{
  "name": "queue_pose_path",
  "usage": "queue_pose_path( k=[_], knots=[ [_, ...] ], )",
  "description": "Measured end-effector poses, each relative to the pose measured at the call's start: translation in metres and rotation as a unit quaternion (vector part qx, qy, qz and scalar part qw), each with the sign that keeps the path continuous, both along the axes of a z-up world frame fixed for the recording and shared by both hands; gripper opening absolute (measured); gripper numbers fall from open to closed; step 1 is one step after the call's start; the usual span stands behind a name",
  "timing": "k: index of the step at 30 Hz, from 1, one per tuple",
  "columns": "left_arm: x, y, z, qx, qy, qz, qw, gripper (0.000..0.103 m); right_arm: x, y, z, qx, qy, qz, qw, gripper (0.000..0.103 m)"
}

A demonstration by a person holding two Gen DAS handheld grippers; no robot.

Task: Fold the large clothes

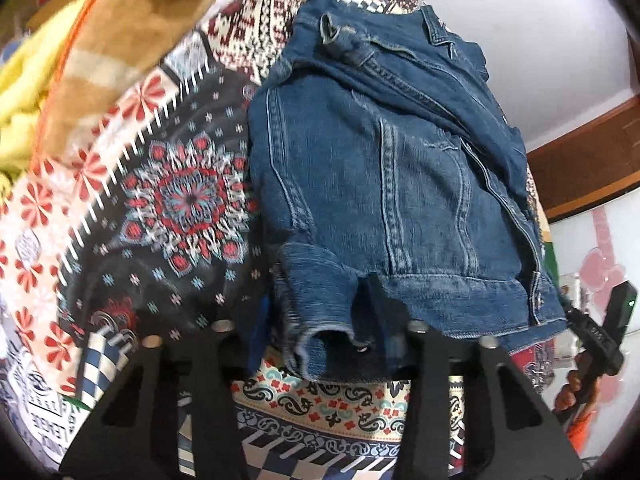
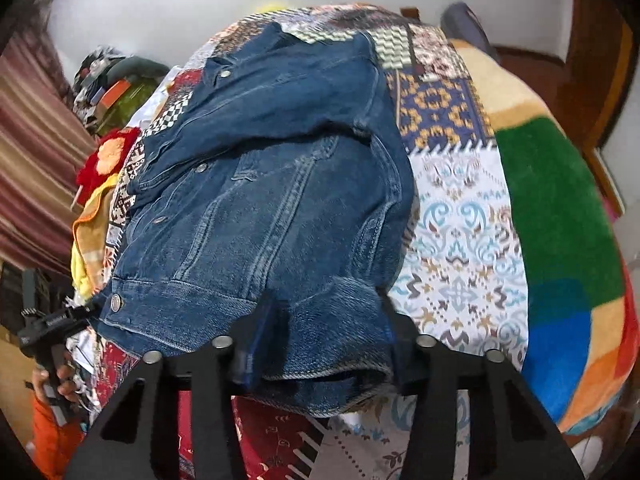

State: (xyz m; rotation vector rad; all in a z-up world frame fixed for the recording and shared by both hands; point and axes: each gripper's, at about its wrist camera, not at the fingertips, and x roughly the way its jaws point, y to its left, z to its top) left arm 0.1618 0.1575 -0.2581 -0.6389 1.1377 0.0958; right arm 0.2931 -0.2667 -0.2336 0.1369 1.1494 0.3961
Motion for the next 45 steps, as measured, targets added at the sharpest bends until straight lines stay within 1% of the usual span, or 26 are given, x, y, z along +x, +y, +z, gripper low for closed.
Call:
queue_pose_path(
  k=[1, 4, 6, 9, 12, 15, 19, 23, 26, 27, 33, 39, 42, 45],
  knots=[
    [0.001, 0.000, 0.002, 0.004, -0.001, 0.000, 1.0000, 0.035, 0.001, 0.002, 0.003, -0.010, -0.012, 0.003, 1.000, 0.026],
    [0.005, 0.001, 0.017, 0.019, -0.024, 0.004, 0.9995, 0.028, 0.004, 0.006, 0.012, -0.011, -0.032, 0.014, 0.999, 0.021],
    [0.011, 0.000, 0.027, 0.028, -0.036, 0.004, 0.9990, 0.024, 0.008, 0.009, 0.019, -0.012, -0.047, 0.021, 0.999, 0.020],
    [0.021, 0.000, 0.044, 0.050, -0.055, -0.003, 0.9972, 0.021, 0.017, 0.011, 0.029, -0.002, -0.060, 0.025, 0.998, 0.018],
    [0.035, 0.001, 0.065, 0.073, -0.082, -0.005, 0.9939, 0.021, 0.031, 0.014, 0.041, 0.017, -0.072, 0.029, 0.997, 0.017],
    [0.043, 0.004, 0.084, 0.080, -0.106, -0.003, 0.9911, 0.020, 0.048, 0.025, 0.053, 0.022, -0.092, 0.036, 0.995, 0.016],
    [0.065, 0.010, 0.097, 0.097, -0.127, -0.006, 0.9871, 0.020, 0.068, 0.038, 0.067, 0.018, -0.119, 0.042, 0.992, 0.016],
    [0.084, 0.015, 0.113, 0.118, -0.145, -0.008, 0.9823, 0.019, 0.094, 0.045, 0.085, 0.018, -0.149, 0.037, 0.988, 0.015],
    [0.102, 0.017, 0.122, 0.151, -0.162, -0.006, 0.9751, 0.019, 0.113, 0.047, 0.095, 0.015, -0.165, 0.033, 0.986, 0.015],
    [0.108, 0.018, 0.124, 0.157, -0.166, -0.005, 0.9735, 0.019, 0.121, 0.050, 0.096, 0.011, -0.170, 0.032, 0.985, 0.015],
    [0.150, 0.028, 0.130, 0.159, -0.182, 0.002, 0.9704, 0.018, 0.161, 0.061, 0.099, 0.000, -0.184, 0.026, 0.983, 0.015],
    [0.195, 0.041, 0.138, 0.167, -0.195, 0.010, 0.9664, 0.017, 0.206, 0.076, 0.109, -0.009, -0.206, 0.018, 0.978, 0.015],
    [0.216, 0.051, 0.136, 0.159, -0.193, 0.016, 0.9680, 0.017, 0.232, 0.085, 0.110, -0.016, -0.212, 0.012, 0.977, 0.015],
    [0.239, 0.060, 0.130, 0.148, -0.188, 0.019, 0.9707, 0.017, 0.260, 0.094, 0.106, -0.023, -0.207, 0.007, 0.978, 0.015]
  ],
)
